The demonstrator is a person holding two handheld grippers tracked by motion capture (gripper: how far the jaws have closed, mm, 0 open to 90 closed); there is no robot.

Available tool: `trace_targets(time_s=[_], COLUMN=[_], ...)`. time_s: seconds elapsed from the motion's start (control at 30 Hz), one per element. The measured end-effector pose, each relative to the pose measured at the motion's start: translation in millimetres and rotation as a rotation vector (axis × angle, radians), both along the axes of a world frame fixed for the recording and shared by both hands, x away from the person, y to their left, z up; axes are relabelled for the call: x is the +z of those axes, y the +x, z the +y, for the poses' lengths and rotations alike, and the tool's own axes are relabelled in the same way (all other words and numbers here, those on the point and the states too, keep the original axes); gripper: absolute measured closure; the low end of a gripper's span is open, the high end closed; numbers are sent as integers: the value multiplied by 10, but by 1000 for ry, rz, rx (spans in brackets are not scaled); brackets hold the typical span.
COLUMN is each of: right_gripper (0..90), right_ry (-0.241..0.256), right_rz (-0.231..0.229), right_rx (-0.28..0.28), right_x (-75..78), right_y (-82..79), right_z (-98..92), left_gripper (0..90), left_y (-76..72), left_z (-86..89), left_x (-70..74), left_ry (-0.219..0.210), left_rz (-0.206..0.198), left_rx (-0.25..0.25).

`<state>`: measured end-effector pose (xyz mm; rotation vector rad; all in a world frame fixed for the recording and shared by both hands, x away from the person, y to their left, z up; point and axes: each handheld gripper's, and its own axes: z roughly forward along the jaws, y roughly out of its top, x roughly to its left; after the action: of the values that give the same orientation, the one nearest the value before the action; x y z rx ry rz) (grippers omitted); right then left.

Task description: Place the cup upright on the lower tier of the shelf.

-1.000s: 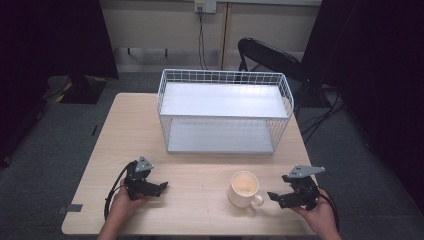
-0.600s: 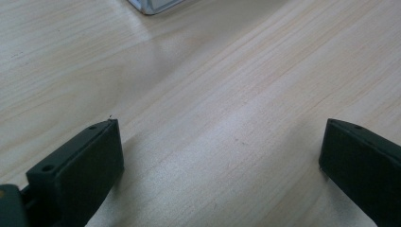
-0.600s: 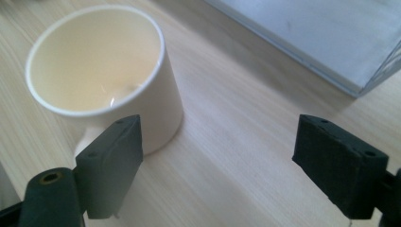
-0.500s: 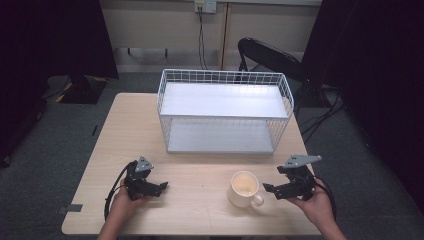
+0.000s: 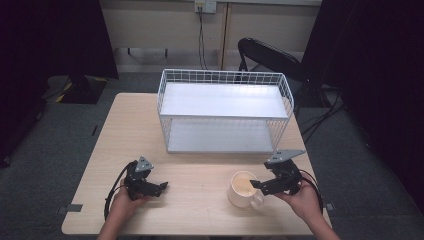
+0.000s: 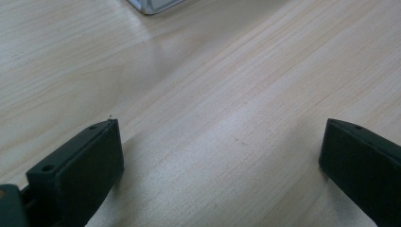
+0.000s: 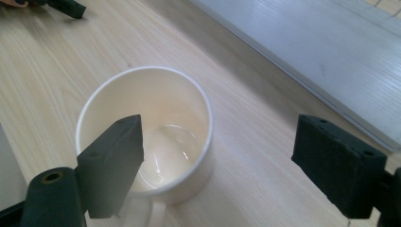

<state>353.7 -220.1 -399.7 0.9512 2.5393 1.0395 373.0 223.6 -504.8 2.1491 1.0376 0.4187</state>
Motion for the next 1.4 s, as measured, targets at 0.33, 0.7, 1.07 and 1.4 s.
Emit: trace_targets(time_s=[0.33,0.7,1.07,1.4], right_gripper=[263,464,618,732], right_ry=[23,56,19,-11], right_rz=[22,73,93,91], right_rx=[-20,-77,-83,-78], right_x=[-106,-254,-318,-343], right_y=[53,121,113,110], right_z=[106,74,118,191], left_gripper=[1,1,1,1], left_y=[-1,-1,-1,-1], left_z=[-1,-2,-1,-1], left_x=[-1,-1,-1,-1], left_ry=[-3,-3,-3,-3], left_rz=[1,1,1,1], left_rx=[1,1,1,1])
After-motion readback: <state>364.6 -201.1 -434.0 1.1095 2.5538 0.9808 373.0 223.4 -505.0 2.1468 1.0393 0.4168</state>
